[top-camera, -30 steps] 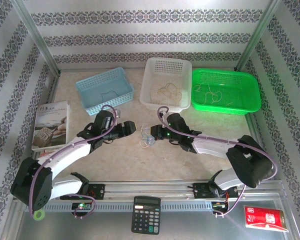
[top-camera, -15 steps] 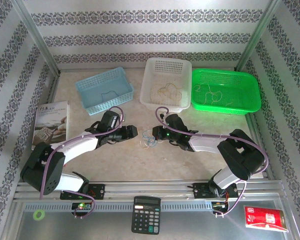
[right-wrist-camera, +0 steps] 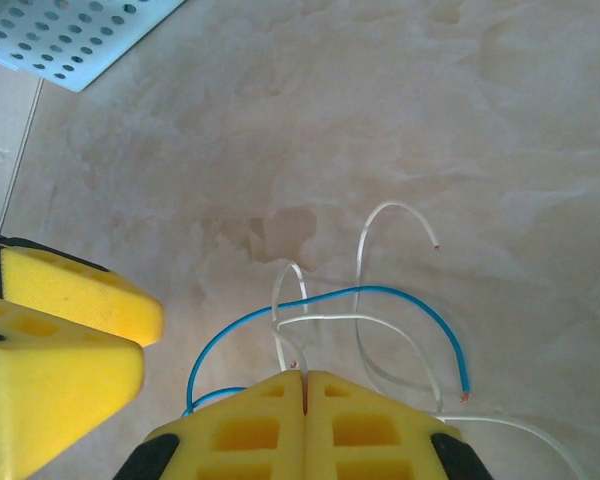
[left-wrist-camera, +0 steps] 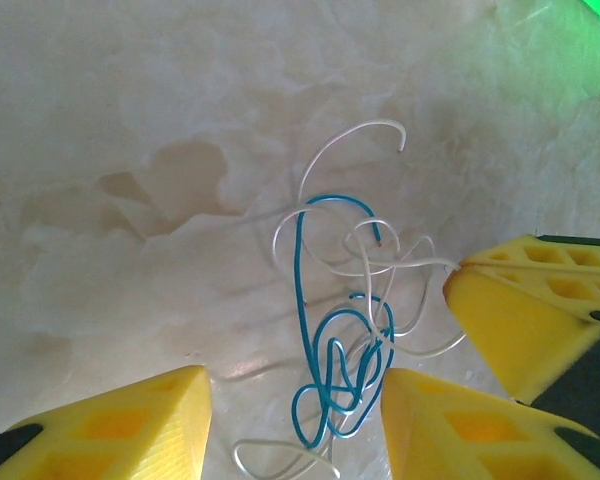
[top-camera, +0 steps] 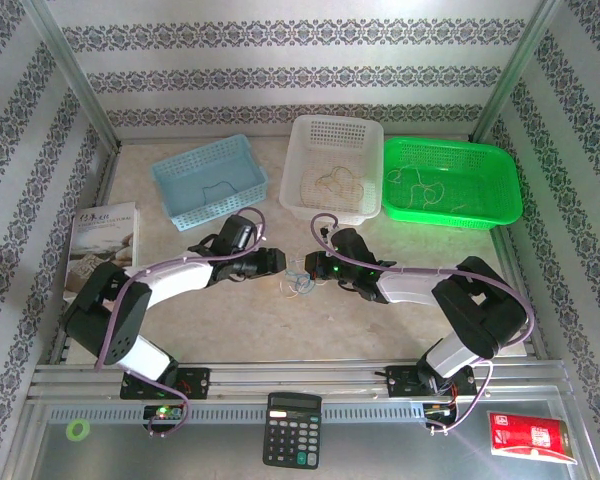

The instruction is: Untangle the cables

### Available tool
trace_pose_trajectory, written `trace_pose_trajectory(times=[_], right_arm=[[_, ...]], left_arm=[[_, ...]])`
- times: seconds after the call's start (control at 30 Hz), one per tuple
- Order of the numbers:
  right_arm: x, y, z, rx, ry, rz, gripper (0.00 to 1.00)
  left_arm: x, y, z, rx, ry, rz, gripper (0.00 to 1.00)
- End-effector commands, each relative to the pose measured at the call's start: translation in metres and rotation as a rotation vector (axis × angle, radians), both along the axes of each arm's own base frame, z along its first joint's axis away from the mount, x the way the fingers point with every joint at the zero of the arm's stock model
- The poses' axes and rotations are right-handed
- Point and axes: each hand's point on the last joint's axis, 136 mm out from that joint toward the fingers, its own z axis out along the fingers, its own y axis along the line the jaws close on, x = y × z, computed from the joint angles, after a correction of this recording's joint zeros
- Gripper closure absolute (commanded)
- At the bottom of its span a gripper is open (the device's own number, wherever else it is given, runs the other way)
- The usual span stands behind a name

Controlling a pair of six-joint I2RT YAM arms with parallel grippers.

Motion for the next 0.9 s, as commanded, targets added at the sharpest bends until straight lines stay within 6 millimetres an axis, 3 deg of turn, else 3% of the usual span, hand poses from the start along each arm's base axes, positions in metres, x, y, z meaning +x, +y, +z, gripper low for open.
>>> trace_pose_trajectory(times=[0.0, 0.3, 0.63, 0.7, 0.87], right_arm=[[0.003, -0.003, -0.002, 0.011, -0.004, -0.025, 1.0], [0.002, -0.004, -0.001, 0.015, -0.006, -0.027, 1.0], [0.0, -0.007, -0.001, 0.015, -0.011, -0.035, 1.0], [0.0, -0.009, -0.001, 0.013, -0.011, -0.037, 1.0], [-0.001, -0.024, -0.006, -0.011, -0.015, -0.084, 1.0]], left_arm=[[0.007, -0.015, 0.009, -0.017, -0.049, -0.04, 0.54], [0.01, -0.028, -0.001, -0.007, -0.032, -0.065, 0.61], [0.017, -0.028, -0.007, 0.017, -0.039, -0.038, 0.92], [0.018, -0.026, -0.004, 0.022, -0.046, -0.032, 0.99], [0.018, -0.024, 0.024, 0.016, -0.099, -0.038, 1.0]])
